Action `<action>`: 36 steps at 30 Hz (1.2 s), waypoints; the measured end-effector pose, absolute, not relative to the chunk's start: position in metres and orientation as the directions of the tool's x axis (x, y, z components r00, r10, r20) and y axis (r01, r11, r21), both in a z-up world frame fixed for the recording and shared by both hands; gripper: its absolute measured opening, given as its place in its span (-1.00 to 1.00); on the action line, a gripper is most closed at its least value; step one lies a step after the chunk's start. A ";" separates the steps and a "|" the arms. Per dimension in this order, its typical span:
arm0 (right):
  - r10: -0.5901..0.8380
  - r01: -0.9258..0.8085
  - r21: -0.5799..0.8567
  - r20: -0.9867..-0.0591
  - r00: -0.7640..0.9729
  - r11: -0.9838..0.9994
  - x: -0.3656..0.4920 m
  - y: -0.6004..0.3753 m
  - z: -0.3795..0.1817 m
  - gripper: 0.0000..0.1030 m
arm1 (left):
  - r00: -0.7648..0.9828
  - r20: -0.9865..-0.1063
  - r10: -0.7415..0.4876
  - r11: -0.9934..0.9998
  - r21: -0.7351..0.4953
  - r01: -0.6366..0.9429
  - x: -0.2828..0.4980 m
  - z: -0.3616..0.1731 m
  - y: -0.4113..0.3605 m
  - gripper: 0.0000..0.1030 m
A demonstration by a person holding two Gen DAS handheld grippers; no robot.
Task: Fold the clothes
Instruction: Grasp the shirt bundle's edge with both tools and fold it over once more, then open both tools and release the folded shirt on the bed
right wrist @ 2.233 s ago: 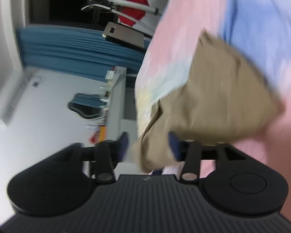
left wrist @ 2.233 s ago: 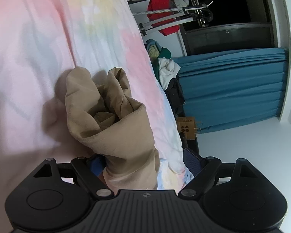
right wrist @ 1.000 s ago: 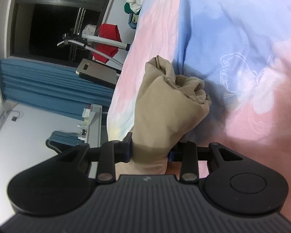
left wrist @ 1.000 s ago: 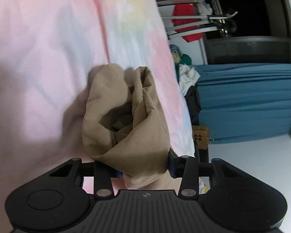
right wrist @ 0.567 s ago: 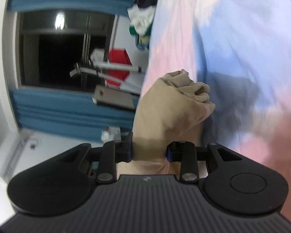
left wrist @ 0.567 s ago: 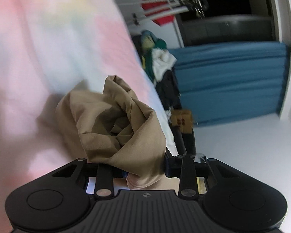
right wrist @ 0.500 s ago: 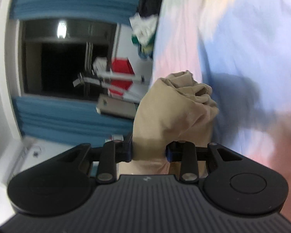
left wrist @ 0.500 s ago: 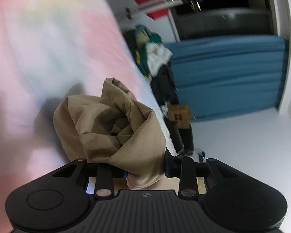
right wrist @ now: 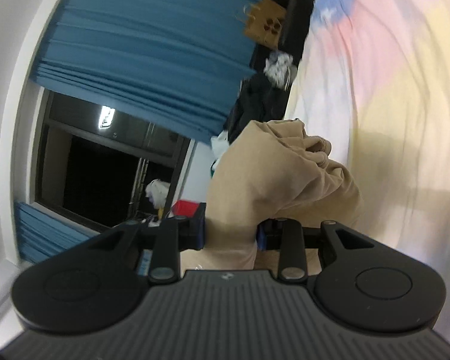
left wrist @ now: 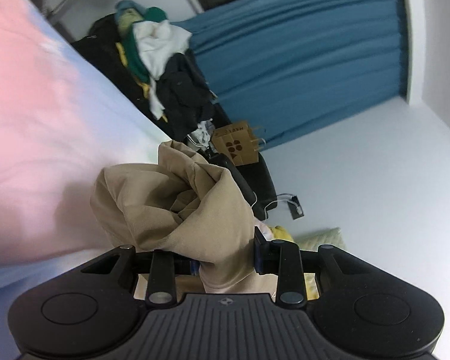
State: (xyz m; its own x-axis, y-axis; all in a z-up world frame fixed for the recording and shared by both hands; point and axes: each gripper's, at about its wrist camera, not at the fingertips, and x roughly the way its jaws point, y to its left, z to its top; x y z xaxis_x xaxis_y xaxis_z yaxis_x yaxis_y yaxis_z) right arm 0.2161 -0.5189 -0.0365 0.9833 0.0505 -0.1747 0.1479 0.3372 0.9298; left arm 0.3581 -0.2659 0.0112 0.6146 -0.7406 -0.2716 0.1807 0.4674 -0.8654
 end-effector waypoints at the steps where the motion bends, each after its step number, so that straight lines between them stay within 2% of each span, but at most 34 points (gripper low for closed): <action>1: 0.041 0.155 0.921 -0.181 0.983 0.358 0.220 -0.529 -0.044 -0.33 | 0.610 -0.276 -0.743 0.479 -0.856 0.196 0.356 0.000 -0.276 -0.34; 5: 0.038 0.214 0.891 -0.249 0.968 0.400 0.233 -0.545 -0.089 -0.33 | 0.569 -0.358 -0.740 0.536 -0.825 0.179 0.361 -0.052 -0.303 -0.34; 10: 0.103 0.296 0.872 -0.361 0.927 0.389 0.214 -0.532 -0.139 -0.33 | 0.507 -0.438 -0.742 0.585 -0.793 0.171 0.350 -0.102 -0.288 -0.34; 13: 0.134 0.309 0.858 -0.392 0.910 0.410 0.195 -0.518 -0.155 -0.33 | 0.472 -0.469 -0.746 0.602 -0.778 0.178 0.343 -0.120 -0.276 -0.33; 18: 0.140 0.375 0.833 -0.463 0.875 0.407 0.182 -0.510 -0.170 -0.25 | 0.445 -0.542 -0.713 0.678 -0.696 0.238 0.340 -0.134 -0.281 -0.17; 21: 0.125 0.417 0.790 -0.518 0.846 0.450 0.174 -0.507 -0.152 -0.11 | 0.447 -0.590 -0.672 0.732 -0.622 0.279 0.327 -0.119 -0.284 -0.09; 24: 0.094 0.456 0.712 -0.586 0.805 0.534 0.162 -0.501 -0.123 -0.09 | 0.437 -0.624 -0.648 0.761 -0.560 0.328 0.312 -0.096 -0.280 0.05; 26: 0.069 0.478 0.654 -0.629 0.775 0.586 0.154 -0.497 -0.103 -0.09 | 0.441 -0.638 -0.632 0.775 -0.514 0.368 0.297 -0.074 -0.276 0.21; 30: -0.001 0.443 0.547 -0.629 0.777 0.710 0.125 -0.482 -0.051 -0.06 | 0.492 -0.618 -0.613 0.788 -0.426 0.445 0.278 -0.020 -0.285 0.40; 32: -0.018 0.422 0.514 -0.619 0.785 0.747 0.113 -0.472 -0.028 0.11 | 0.518 -0.597 -0.613 0.787 -0.398 0.472 0.259 0.007 -0.277 0.53; 34: -0.033 0.393 0.483 -0.598 0.801 0.782 0.092 -0.460 -0.009 0.45 | 0.553 -0.575 -0.603 0.793 -0.357 0.493 0.236 0.033 -0.268 0.62; 36: -0.044 0.366 0.455 -0.576 0.816 0.812 0.075 -0.446 0.010 0.55 | 0.596 -0.552 -0.583 0.806 -0.303 0.508 0.208 0.059 -0.257 0.72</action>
State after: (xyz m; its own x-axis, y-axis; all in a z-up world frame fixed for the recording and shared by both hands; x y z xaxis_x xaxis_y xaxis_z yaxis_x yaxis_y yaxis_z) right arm 0.0749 -0.4461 0.0100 0.8159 -0.0443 -0.5765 0.3657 0.8119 0.4551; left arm 0.2076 -0.2568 0.0587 0.5965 -0.5830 -0.5517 0.5080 0.8064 -0.3028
